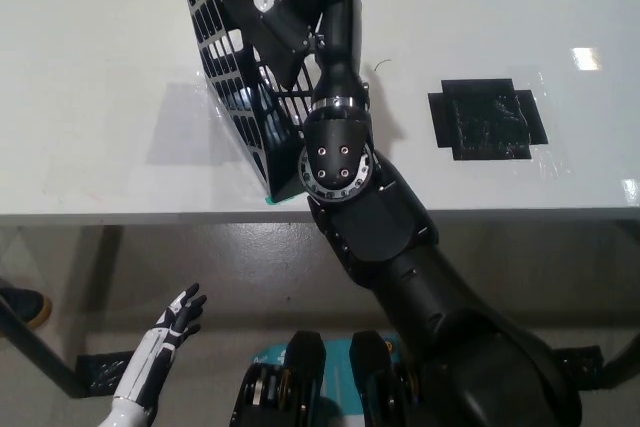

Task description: A notebook is kept standing on the table on the right hand side and a black shelf is kept on the left hand side and the robot uses its right hand to grab the notebook and places it in the shelf

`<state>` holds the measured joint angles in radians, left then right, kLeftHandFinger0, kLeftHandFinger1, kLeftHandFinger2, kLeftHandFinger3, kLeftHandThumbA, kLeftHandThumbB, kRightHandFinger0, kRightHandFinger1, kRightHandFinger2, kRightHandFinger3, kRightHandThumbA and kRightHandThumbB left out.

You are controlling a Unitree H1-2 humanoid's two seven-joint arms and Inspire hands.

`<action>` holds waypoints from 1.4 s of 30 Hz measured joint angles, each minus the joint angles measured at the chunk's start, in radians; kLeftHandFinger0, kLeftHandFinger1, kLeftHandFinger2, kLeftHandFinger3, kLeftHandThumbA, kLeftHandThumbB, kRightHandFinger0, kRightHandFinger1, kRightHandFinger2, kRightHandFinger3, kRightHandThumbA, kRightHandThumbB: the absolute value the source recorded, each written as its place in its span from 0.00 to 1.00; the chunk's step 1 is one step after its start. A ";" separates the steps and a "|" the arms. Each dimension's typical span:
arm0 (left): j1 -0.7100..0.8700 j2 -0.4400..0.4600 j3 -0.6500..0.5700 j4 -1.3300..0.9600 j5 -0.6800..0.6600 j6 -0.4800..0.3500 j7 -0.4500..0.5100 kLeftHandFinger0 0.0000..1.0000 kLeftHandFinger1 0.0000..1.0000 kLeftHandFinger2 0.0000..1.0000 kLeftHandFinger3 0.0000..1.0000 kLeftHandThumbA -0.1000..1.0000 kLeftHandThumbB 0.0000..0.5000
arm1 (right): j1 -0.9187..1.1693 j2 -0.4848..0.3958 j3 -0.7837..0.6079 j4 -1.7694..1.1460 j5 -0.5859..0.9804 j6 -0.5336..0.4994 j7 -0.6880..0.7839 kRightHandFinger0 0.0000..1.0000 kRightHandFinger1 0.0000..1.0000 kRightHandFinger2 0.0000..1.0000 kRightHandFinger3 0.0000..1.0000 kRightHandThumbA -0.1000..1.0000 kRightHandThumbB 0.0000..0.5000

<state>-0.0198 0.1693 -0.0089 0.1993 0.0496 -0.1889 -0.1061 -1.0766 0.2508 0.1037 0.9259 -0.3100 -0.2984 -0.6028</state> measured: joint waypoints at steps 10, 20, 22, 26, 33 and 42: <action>0.001 0.000 0.000 -0.002 -0.001 0.002 -0.005 1.00 1.00 1.00 1.00 1.00 0.31 | 0.012 -0.012 0.054 -0.120 0.001 0.027 0.114 1.00 1.00 1.00 1.00 0.95 0.77; 0.000 0.000 0.000 -0.002 -0.002 0.001 -0.006 1.00 1.00 1.00 1.00 1.00 0.26 | 0.012 -0.052 0.055 -0.210 -0.006 0.074 0.144 1.00 1.00 1.00 1.00 1.00 0.79; 0.000 0.000 0.000 -0.001 -0.002 0.001 -0.006 1.00 1.00 1.00 1.00 1.00 0.24 | 0.011 -0.070 0.055 -0.279 -0.010 0.095 0.155 1.00 1.00 1.00 1.00 1.00 0.75; 0.000 0.000 0.001 0.003 -0.002 0.001 -0.005 1.00 1.00 1.00 1.00 1.00 0.21 | 0.012 -0.111 0.054 -0.434 -0.016 0.136 0.182 1.00 1.00 1.00 1.00 1.00 0.73; 0.000 0.000 0.002 0.007 0.004 0.002 -0.003 1.00 1.00 1.00 1.00 1.00 0.19 | 0.035 -0.207 0.037 -0.699 -0.019 0.211 0.232 1.00 1.00 1.00 1.00 1.00 0.78; 0.000 -0.001 0.002 0.011 0.004 0.002 -0.003 1.00 1.00 1.00 1.00 1.00 0.21 | 0.156 -0.303 0.008 -1.006 -0.017 0.289 0.285 1.00 1.00 1.00 1.00 1.00 0.83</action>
<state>-0.0200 0.1685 -0.0067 0.2107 0.0537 -0.1870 -0.1095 -0.9208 -0.0522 0.1113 -0.0805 -0.3269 -0.0096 -0.3180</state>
